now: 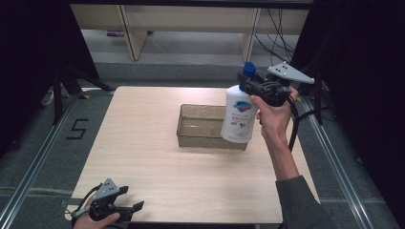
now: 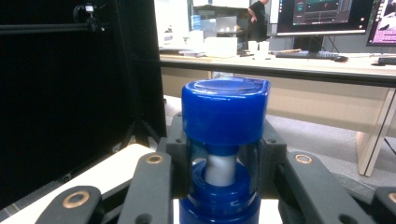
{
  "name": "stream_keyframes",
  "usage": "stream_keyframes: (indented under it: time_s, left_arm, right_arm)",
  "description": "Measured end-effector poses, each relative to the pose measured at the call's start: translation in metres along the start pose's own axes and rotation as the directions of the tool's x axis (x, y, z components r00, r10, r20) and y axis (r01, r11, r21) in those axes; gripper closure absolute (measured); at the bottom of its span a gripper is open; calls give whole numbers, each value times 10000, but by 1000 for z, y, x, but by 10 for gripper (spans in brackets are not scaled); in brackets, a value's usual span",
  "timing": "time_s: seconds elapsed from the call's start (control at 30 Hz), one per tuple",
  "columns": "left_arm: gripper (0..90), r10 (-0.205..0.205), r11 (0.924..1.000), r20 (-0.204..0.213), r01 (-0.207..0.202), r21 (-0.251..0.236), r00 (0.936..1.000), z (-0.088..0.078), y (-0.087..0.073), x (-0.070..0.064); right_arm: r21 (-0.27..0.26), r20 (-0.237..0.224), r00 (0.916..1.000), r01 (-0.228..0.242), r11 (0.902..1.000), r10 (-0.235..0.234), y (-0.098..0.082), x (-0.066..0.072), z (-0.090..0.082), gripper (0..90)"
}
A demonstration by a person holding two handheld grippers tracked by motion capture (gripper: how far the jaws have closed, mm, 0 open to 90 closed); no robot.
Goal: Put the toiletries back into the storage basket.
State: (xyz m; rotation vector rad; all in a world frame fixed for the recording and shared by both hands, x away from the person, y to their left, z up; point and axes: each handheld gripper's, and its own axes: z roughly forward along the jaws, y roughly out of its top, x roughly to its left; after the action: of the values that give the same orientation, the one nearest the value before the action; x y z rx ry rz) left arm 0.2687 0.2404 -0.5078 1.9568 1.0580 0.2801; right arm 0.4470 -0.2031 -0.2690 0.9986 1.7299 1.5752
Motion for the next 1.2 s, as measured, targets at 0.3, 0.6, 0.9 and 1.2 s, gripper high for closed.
stream_keyframes:
  time_s: [0.3, 0.6, 0.9, 1.2]
  left_arm:
    - [156, 12, 10000, 10, -12, 14, 10000, 0, 0, 0]
    - [156, 30, 10000, 10, -30, 48, 10000, 0, 0, 0]
    - [156, 29, 10000, 30, -29, 26, 10000, 0, 0, -1]
    - [156, 37, 10000, 41, -37, 12, 10000, 0, 0, -1]
  right_arm:
    - [-52, 146, 9999, 64, 10000, -63, -2, -7, 13, 660]
    - [108, 276, 9995, -122, 9999, 119, -8, -12, 26, 660]
    - [163, 387, 9989, -260, 9995, 253, -13, -16, 34, 660]
    - [183, 467, 9978, -469, 9987, 460, -23, -23, 40, 659]
